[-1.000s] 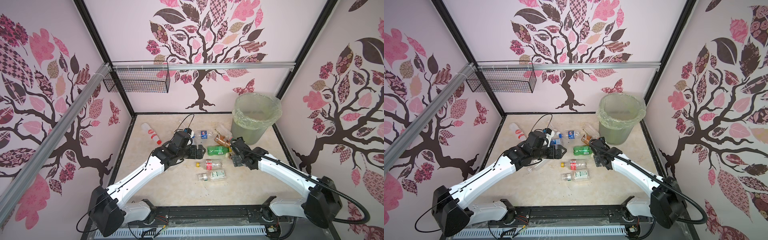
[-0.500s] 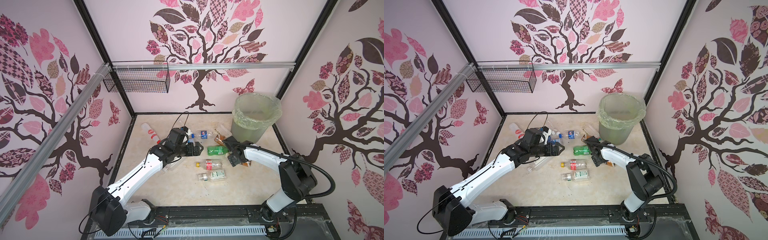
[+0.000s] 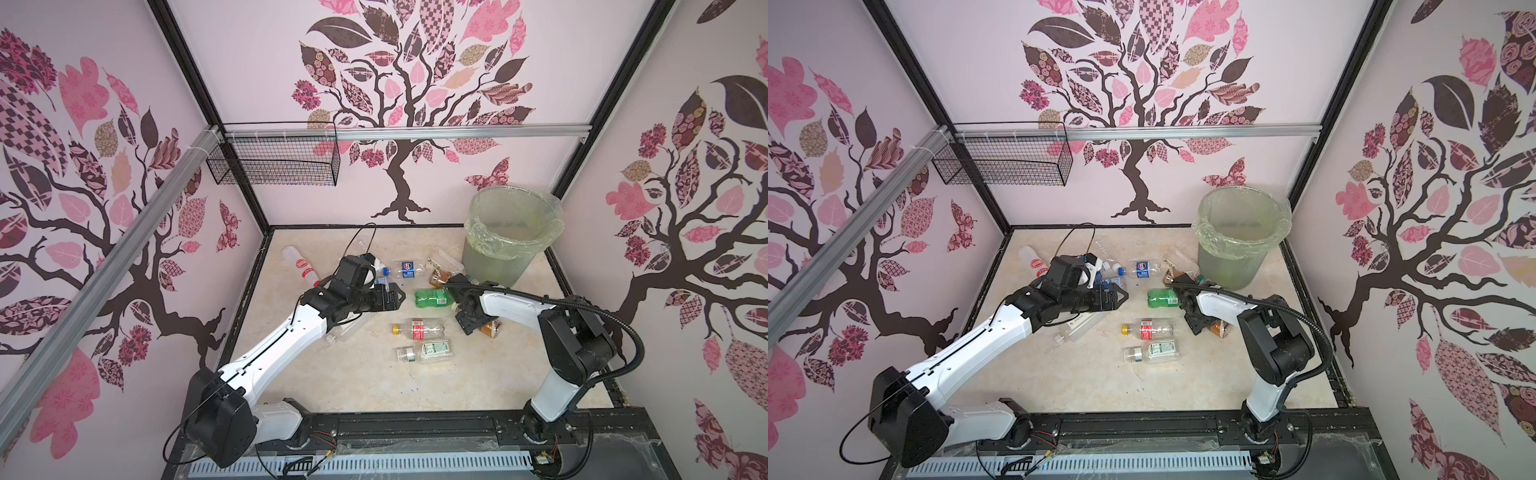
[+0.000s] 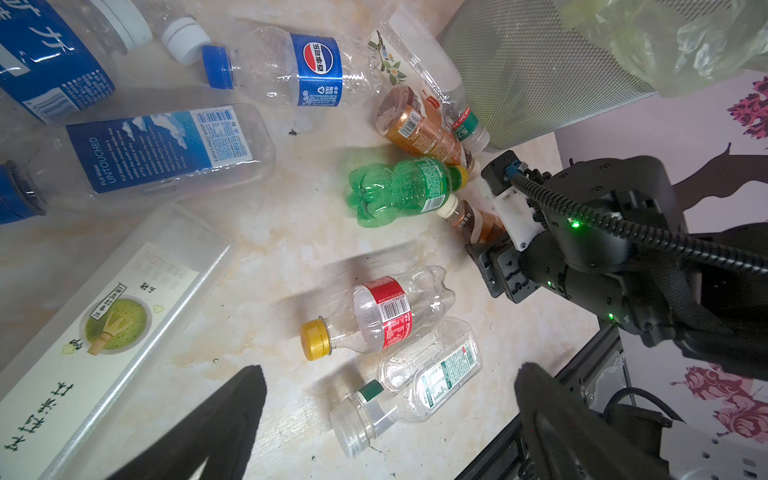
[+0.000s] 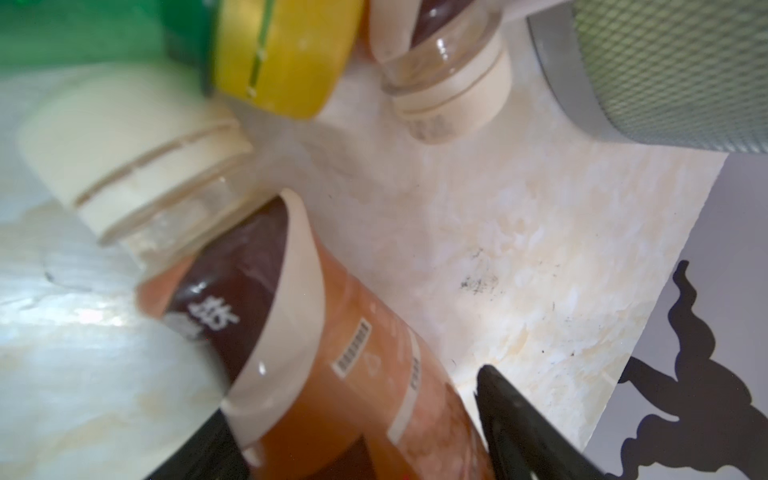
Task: Throw the plastic bottles in the bin
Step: 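Lower right gripper onto the brown latte bottle and close on it, then lift the latte bottle with right gripper over the bin and release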
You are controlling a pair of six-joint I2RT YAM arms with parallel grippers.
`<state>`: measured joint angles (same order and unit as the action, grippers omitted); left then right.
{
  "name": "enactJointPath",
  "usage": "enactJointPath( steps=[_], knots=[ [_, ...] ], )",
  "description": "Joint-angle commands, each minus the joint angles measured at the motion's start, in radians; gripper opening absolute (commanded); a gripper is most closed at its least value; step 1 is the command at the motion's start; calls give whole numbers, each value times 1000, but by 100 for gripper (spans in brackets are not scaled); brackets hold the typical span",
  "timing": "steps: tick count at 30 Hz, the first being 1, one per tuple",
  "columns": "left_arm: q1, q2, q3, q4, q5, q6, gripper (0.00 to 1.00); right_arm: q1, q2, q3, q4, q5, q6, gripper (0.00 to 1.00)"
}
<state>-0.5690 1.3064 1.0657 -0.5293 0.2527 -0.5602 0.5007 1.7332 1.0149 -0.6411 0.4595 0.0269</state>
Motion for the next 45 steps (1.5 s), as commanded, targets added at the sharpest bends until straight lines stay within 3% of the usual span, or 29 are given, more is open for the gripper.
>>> enactJointPath(
  steps=[1, 4, 17, 29, 38, 45],
  knots=[
    [4, 11, 5, -9, 6, 3, 98, 1, 26, 4, -3, -18, -1, 71],
    [5, 17, 11, -11, 5, 2, 98, 2, 15, 1, -5, -29, 5, 60],
    [6, 25, 39, -17, -39, -12, 98, 61, -55, -1, -29, -87, 53, 47],
    [11, 61, 137, -42, -18, 28, 98, 62, -235, 72, -95, -157, 96, 46],
    [12, 54, 230, -18, 55, 92, 98, 62, -334, 274, -165, -208, 108, 46],
    [9, 37, 327, 97, 106, 115, 98, 61, -349, 581, -164, -207, 71, 46]
  ],
)
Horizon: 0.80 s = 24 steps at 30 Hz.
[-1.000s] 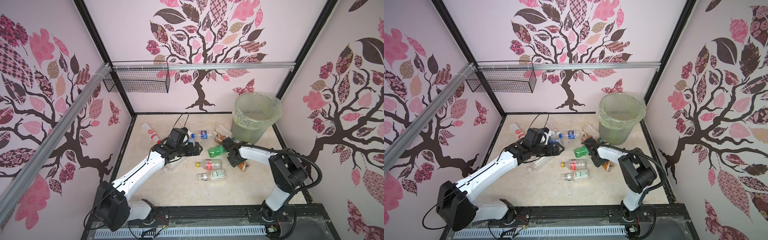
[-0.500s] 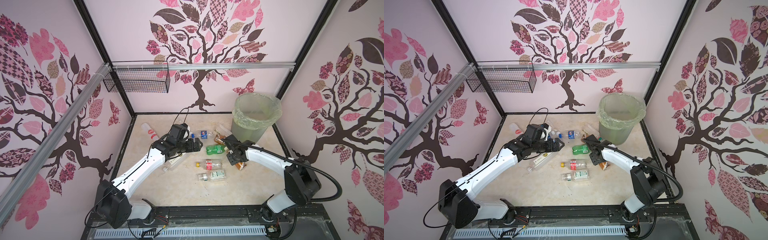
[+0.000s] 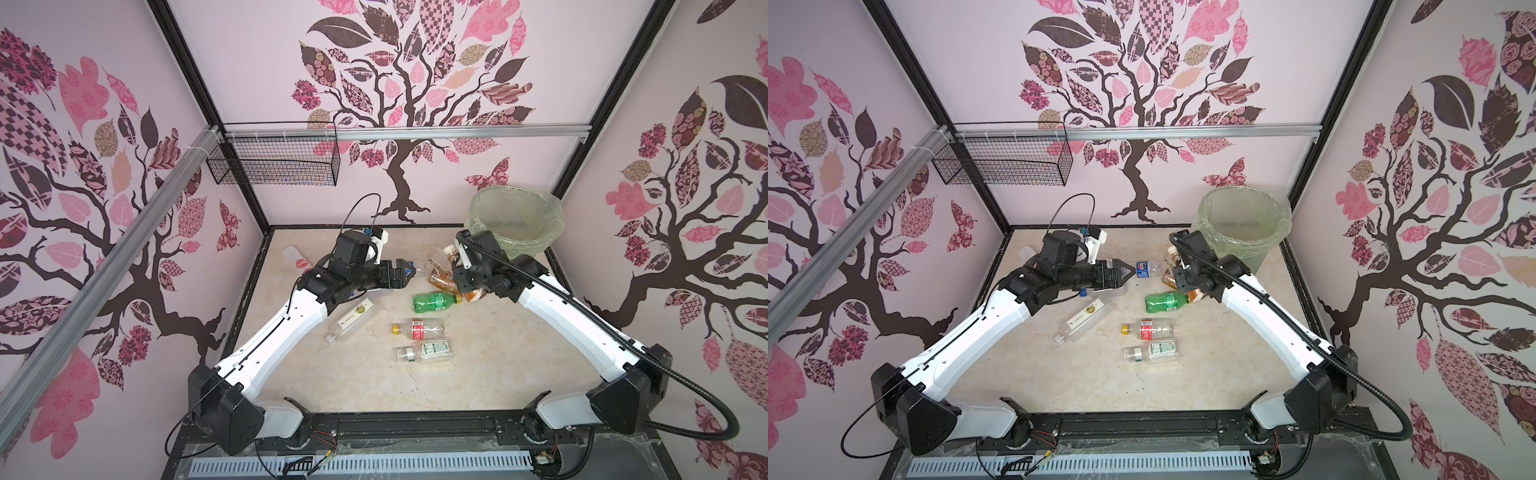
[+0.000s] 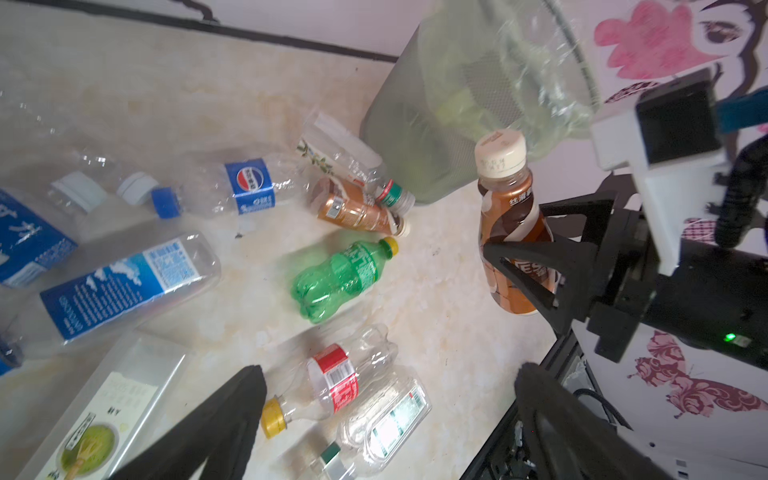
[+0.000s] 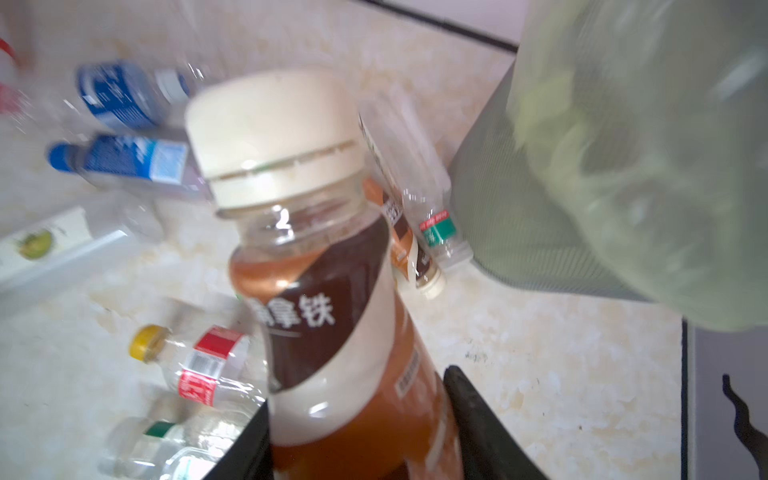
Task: Throw the plastic bottles in the bin
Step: 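Lift the latte bottle with right gripper over the bin and release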
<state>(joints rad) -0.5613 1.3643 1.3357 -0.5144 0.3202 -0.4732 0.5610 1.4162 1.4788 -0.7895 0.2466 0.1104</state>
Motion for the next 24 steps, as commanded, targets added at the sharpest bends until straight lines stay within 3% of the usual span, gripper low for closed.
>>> enactJointPath(
  steps=[1, 8, 11, 15, 19, 22, 24],
  knots=[
    [2, -17, 76, 100, 48, 27, 98, 1, -22, 177, -20, 22, -20, 46],
    [-28, -2, 201, 191, 73, 46, 98, -6, 17, 514, 54, 222, -110, 51],
    [-67, -5, 238, 217, 62, 83, 98, -31, -3, 578, 152, 261, -145, 45],
    [-103, -8, 255, 234, 42, 107, 98, -147, 0, 576, 203, 221, -122, 47],
    [-103, -5, 238, 228, 35, 105, 98, -245, 49, 426, 246, 258, -147, 49],
    [-103, -7, 220, 207, 24, 106, 98, -359, 119, 367, 203, 225, -79, 67],
    [-103, -9, 212, 181, 12, 108, 98, -381, 149, 396, 167, 240, -78, 81]
  ],
)
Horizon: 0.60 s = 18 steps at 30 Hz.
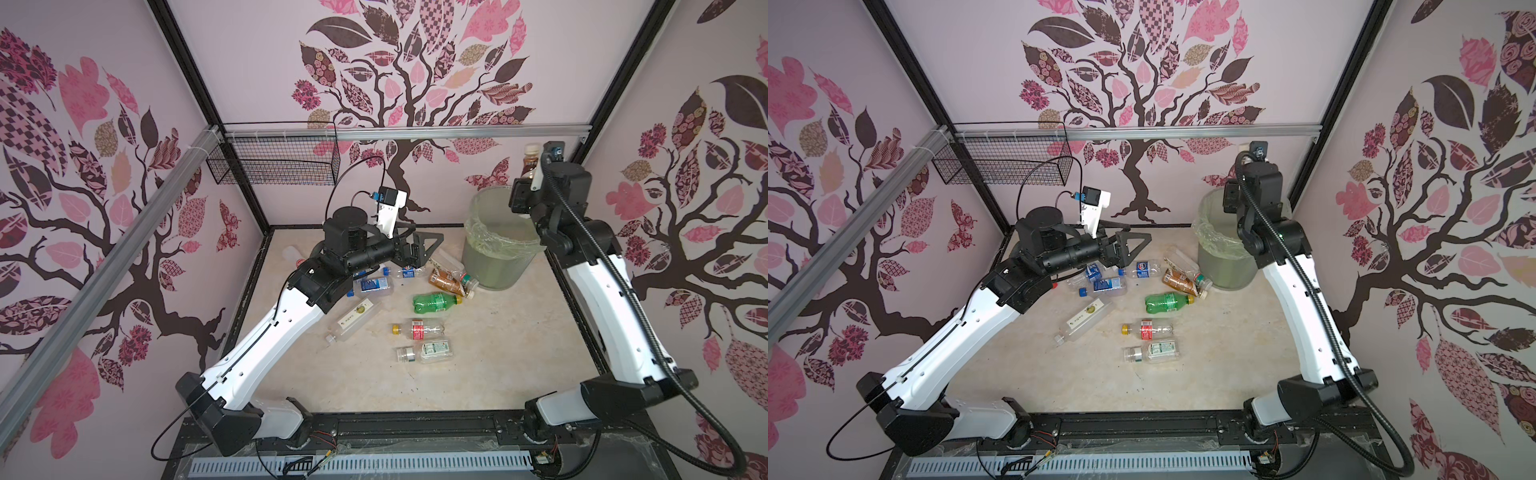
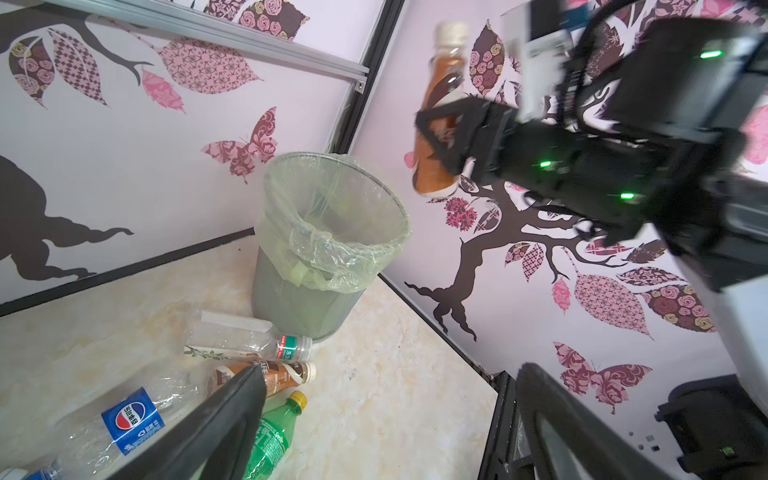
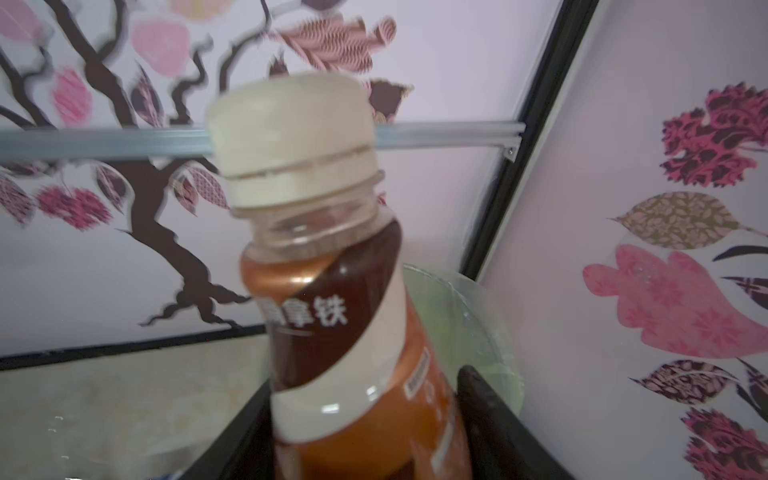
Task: Throw the plastic bottles in the bin
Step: 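Lift the latte bottle with right gripper over the bin and release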
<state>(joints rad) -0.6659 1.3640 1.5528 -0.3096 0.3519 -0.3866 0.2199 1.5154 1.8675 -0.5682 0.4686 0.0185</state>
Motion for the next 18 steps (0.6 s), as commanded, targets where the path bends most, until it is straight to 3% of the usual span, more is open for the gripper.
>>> enactJointPath(
  steps=[1, 3, 12, 18],
  knots=[
    [1, -13, -12, -38, -27, 25, 98, -40, 50, 26, -58, 18, 8, 90],
    [1, -25, -35, -42, -39, 31, 98, -40, 27, 47, -45, -20, 19, 99],
    [3, -23, -55, -90, -101, -23, 98, -30, -5, 135, -137, -86, 35, 99],
    [35, 19, -39, -322, -237, -52, 98, 117, -56, 11, -125, -55, 11, 99]
  ],
)
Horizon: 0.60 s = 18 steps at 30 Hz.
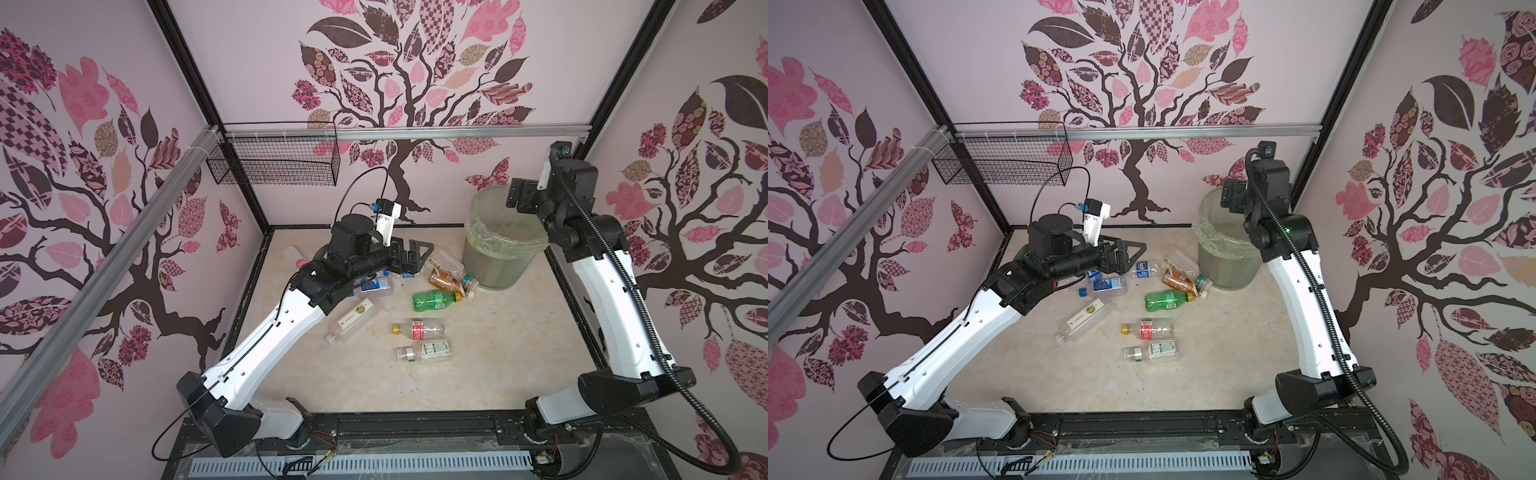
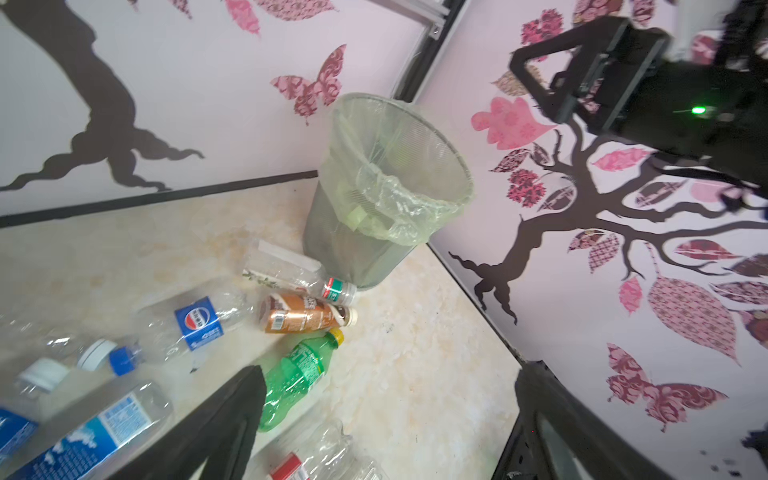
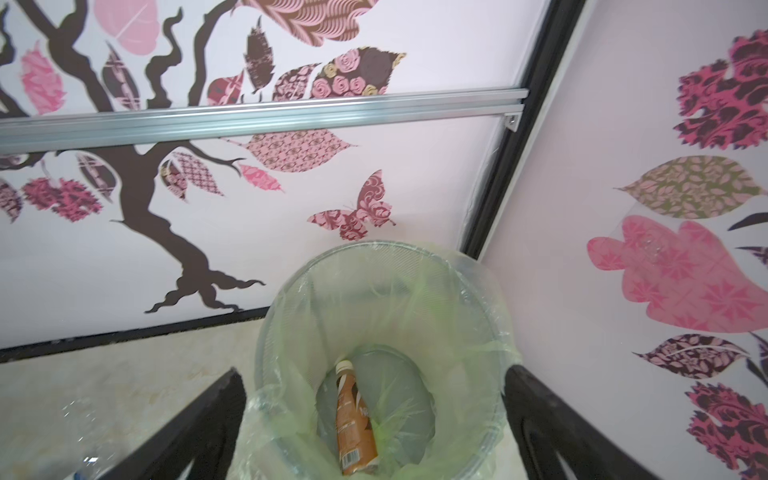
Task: Throw the plastic bottles in the bin
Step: 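Grasp the clear rectangular matcha bottle with left gripper while right gripper returns to pile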
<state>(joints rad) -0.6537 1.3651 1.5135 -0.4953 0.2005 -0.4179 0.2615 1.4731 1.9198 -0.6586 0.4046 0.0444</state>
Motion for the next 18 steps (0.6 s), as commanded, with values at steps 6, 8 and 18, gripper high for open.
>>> enactJointPath(
  steps=[6, 8, 18],
  knots=[
    [117, -8, -79, -295, -113, -12, 98, 273, -75, -245, 35, 22, -1, 100],
    [119, -23, -107, -349, -176, 15, 98, 337, -81, -301, 49, 12, 4, 100],
    [203, 21, -295, -490, -282, 50, 98, 603, -35, -586, 179, 73, 66, 100]
  ],
)
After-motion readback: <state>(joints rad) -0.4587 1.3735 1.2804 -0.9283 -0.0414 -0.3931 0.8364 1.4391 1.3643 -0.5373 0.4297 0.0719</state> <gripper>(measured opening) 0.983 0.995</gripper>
